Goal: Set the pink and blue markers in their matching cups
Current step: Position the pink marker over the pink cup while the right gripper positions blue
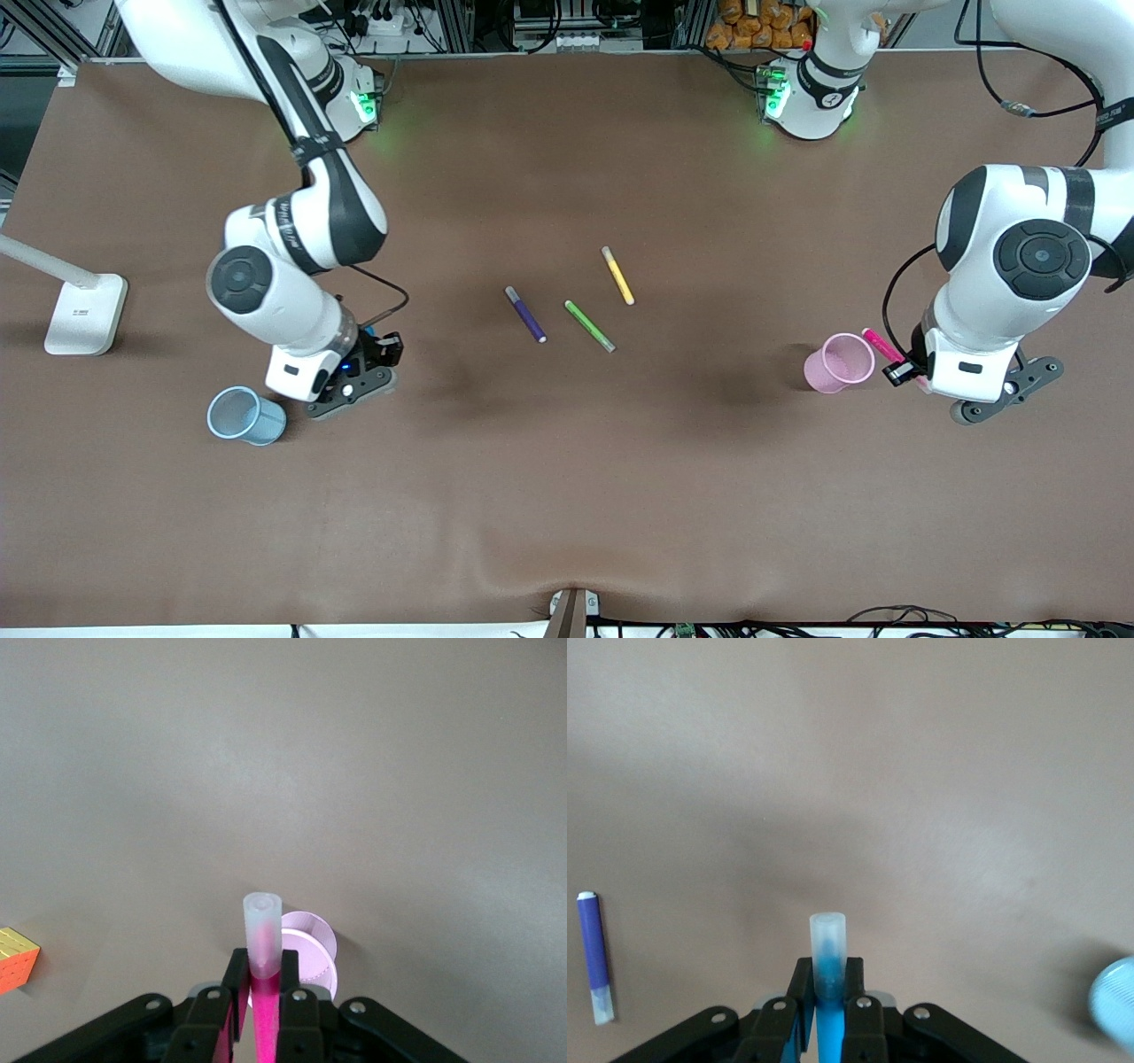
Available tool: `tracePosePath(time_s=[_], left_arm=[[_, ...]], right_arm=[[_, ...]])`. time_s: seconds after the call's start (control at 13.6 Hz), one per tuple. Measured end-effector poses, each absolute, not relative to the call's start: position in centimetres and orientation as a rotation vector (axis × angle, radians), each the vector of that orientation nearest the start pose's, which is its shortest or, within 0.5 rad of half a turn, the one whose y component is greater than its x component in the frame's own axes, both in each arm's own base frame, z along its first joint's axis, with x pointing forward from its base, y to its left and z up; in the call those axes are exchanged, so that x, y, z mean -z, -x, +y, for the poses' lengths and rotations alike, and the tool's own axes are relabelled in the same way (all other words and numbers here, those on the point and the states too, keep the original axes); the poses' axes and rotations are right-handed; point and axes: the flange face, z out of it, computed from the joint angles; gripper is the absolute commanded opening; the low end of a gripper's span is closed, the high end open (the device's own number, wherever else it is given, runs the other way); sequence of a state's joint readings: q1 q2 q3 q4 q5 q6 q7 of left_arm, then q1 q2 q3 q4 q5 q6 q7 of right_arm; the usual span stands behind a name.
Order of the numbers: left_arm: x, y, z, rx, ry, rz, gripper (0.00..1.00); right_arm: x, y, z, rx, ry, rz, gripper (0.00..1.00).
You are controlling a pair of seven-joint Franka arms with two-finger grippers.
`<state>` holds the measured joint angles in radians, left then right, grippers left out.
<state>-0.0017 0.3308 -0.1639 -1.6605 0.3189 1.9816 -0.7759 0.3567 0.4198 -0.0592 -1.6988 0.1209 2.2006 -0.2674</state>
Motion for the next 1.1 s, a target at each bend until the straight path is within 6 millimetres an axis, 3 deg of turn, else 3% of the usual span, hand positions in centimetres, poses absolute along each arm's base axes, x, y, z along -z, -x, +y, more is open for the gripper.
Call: tracePosePath(time_s=[0.29, 0.52, 0.81, 1.1], left_arm=[[-41.1, -65.1, -7.0, 0.200, 2.737, -0.838, 0.00], [-39.2, -65.1, -7.4, 0.211, 2.667, -0.948, 0.00], [-37.4, -65.3, -7.0, 0.191, 2.616, -1.065, 0.00], [-33.0, -65.2, -9.0, 0.202, 2.505, -1.184, 0.00]], right_arm=[[-38.9, -66.0, 17.7, 0.229, 2.892, -0.950, 0.00], [-40.3, -66.8, 15.2, 0.308, 2.757, -1.016, 0.00], [-40.4, -67.7, 10.3, 0.439, 2.547, -1.142, 0.00], [-40.2, -68.0, 5.0, 0.548, 2.363, -1.314, 0.00]])
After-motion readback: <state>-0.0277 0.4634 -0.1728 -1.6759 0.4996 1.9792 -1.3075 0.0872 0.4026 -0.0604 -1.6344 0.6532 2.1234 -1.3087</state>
